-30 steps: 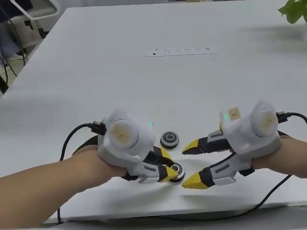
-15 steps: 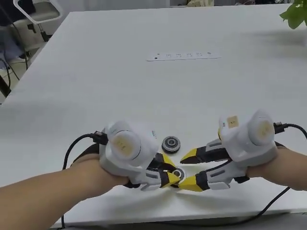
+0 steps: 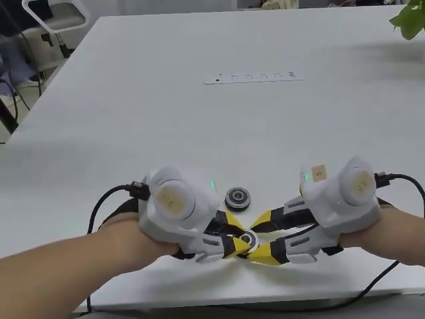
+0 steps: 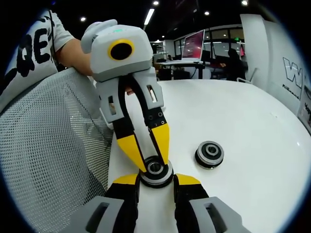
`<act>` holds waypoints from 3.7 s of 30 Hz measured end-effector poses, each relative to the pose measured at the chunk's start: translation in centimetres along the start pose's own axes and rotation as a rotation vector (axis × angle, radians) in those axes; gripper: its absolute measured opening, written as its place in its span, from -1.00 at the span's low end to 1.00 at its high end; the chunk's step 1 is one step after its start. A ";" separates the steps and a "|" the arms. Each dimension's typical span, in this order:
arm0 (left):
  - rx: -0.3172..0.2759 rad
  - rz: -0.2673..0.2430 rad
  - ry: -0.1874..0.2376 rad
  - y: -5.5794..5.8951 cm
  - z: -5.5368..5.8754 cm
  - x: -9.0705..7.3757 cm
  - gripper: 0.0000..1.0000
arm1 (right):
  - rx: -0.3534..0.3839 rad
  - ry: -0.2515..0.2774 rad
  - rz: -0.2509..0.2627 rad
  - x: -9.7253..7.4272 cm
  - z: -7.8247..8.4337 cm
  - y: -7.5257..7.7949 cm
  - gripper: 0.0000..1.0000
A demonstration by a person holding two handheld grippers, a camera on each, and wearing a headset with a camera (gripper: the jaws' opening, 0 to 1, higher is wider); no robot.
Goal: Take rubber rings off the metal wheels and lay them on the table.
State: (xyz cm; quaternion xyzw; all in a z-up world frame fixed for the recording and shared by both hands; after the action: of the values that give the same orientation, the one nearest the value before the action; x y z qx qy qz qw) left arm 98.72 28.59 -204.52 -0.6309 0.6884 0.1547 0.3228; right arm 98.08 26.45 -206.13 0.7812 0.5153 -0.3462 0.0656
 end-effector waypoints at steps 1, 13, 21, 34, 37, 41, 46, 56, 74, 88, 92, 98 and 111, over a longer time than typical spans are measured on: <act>0.000 0.000 0.000 0.0 0.0 0.0 -0.83 | -0.005 0.001 0.001 0.0 0.0 0.0 -0.51; 0.002 -0.007 -0.002 0.0 0.0 0.1 -0.83 | -0.056 -0.014 0.003 -0.3 0.1 0.0 -0.56; 0.002 -0.009 -0.001 0.0 0.0 0.1 -0.83 | -0.119 -0.038 0.014 -0.5 0.1 0.0 -0.58; -0.001 -0.015 -0.004 0.0 0.0 0.1 -0.83 | -0.135 -0.056 0.021 -0.6 0.2 0.0 -0.62; -0.001 -0.015 -0.004 0.0 0.0 0.1 -0.83 | -0.125 -0.053 0.021 -0.7 0.3 0.0 -0.62; 0.000 -0.016 -0.006 0.0 0.0 0.1 -0.83 | -0.105 -0.055 0.018 -0.8 0.4 0.1 -0.65; 0.001 -0.019 -0.008 0.1 0.0 0.1 -0.83 | -0.090 -0.053 0.014 -0.8 0.5 0.2 -0.69; -0.001 -0.021 -0.009 0.1 0.0 0.1 -0.83 | -0.064 -0.054 0.013 -1.0 0.6 0.3 -0.75; 0.002 -0.021 -0.010 0.1 -0.1 0.1 -0.83 | 0.216 -0.022 0.025 -1.1 1.1 1.2 -1.00; 0.003 -0.022 -0.013 0.1 -0.1 0.1 -0.83 | 0.429 0.022 0.006 -1.7 0.9 1.5 -1.00; 0.004 -0.022 -0.013 0.1 -0.1 0.1 -0.83 | 0.457 0.037 -0.003 -1.7 0.6 1.3 -1.00; 0.002 -0.024 -0.014 0.1 -0.1 0.1 -0.83 | 0.492 0.067 -0.023 -1.9 0.1 1.2 -1.00; 0.000 -0.024 -0.020 0.1 -0.1 0.1 -0.84 | 0.491 0.079 -0.040 -1.8 -0.5 0.6 -1.00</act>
State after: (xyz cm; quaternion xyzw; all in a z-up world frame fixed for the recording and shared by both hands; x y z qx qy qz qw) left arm 98.57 28.49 -204.56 -0.6375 0.6774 0.1572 0.3317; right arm 98.39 25.04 -204.75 0.7764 0.4332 -0.4313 -0.1534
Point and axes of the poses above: the centre of the closed fingertips' face, and the gripper's own axes: x roughly forward along the fingers, y roughly to its right, z roughly out of its underside, the point moved 2 cm from there along -x, roughly backward along the fingers, and after that the axes turned 12 degrees about x, right-handed, at the moved point
